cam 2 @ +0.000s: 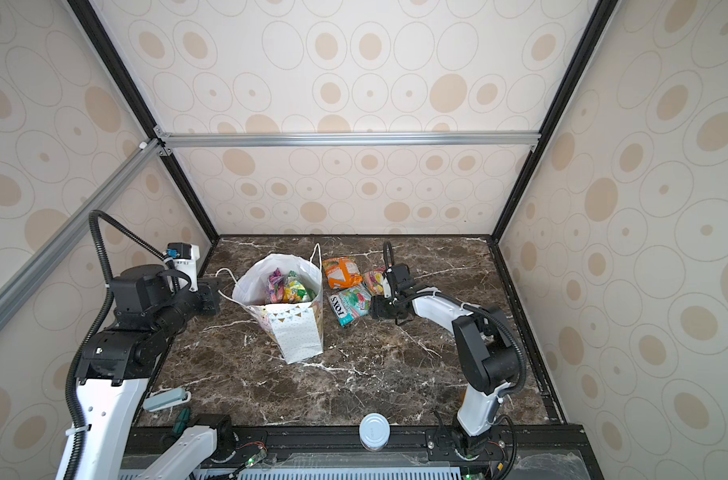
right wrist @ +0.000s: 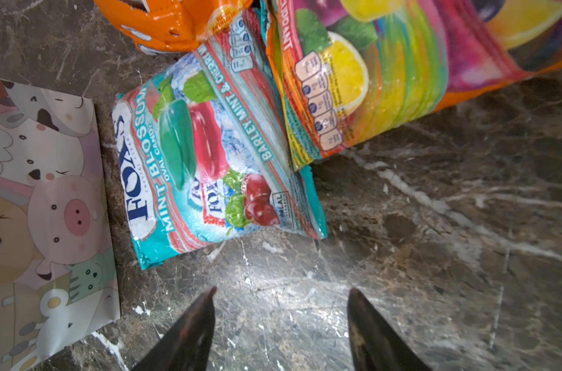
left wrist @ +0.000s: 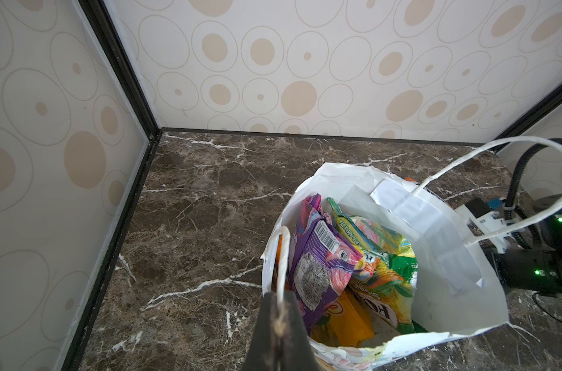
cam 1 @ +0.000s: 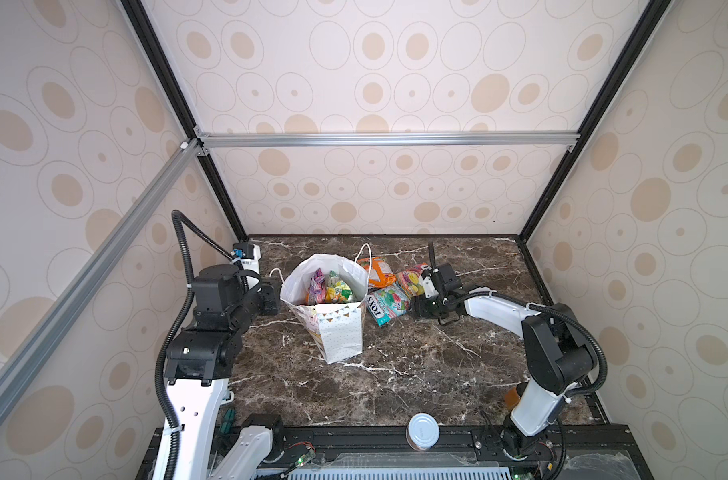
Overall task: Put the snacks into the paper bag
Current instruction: 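Lower the open right gripper toward the teal Fox's Mint Blossom packet, then close the right gripper on the teal packet's end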
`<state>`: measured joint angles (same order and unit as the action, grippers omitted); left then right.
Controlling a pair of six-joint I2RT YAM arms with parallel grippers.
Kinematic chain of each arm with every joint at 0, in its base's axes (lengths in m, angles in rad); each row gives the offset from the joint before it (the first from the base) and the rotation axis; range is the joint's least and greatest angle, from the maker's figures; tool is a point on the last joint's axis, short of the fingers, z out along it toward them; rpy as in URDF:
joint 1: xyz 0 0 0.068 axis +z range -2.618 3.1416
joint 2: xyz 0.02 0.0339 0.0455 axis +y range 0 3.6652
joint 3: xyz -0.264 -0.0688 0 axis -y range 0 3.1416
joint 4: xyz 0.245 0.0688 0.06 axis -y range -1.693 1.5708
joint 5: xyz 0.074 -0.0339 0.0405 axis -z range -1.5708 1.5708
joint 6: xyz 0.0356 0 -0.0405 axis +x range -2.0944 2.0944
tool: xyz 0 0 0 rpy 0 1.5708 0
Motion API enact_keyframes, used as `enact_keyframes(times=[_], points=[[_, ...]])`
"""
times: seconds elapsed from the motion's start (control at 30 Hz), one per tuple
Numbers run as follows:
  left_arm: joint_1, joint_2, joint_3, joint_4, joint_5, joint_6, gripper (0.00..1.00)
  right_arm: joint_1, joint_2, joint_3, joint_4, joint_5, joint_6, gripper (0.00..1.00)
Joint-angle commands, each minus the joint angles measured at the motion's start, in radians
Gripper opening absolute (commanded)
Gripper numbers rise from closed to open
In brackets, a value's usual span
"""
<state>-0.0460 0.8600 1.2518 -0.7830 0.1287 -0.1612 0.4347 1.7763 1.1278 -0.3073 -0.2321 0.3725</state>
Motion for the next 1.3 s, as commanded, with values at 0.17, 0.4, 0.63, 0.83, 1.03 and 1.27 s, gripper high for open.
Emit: enact_keyframes(times=[0.17,0.4,0.63,0.83,1.03,1.27], points=[[0.001,-0.003,0.029,0.007,-0.015,-0.009,0.0,-0.025,0.091,0.093,-0.039,-0.001,-0.062,0.67],[0.001,-0.003,0.037,-0.002,-0.028,-0.009,0.0,-0.03,0.135,0.133,-0.052,-0.011,-0.109,0.67],[0.0,-0.005,0.037,-0.004,-0.033,-0.006,0.0,-0.033,0.146,0.136,-0.049,-0.042,-0.138,0.67],[0.002,-0.008,0.036,-0.005,-0.033,-0.006,0.0,-0.038,0.165,0.158,-0.068,-0.05,-0.173,0.65],[0.001,-0.009,0.039,-0.009,-0.039,-0.004,0.0,-0.039,0.179,0.199,-0.122,0.03,-0.241,0.64],[0.001,-0.006,0.037,-0.006,-0.035,-0.004,0.0,-0.038,0.213,0.244,-0.158,0.031,-0.33,0.62]])
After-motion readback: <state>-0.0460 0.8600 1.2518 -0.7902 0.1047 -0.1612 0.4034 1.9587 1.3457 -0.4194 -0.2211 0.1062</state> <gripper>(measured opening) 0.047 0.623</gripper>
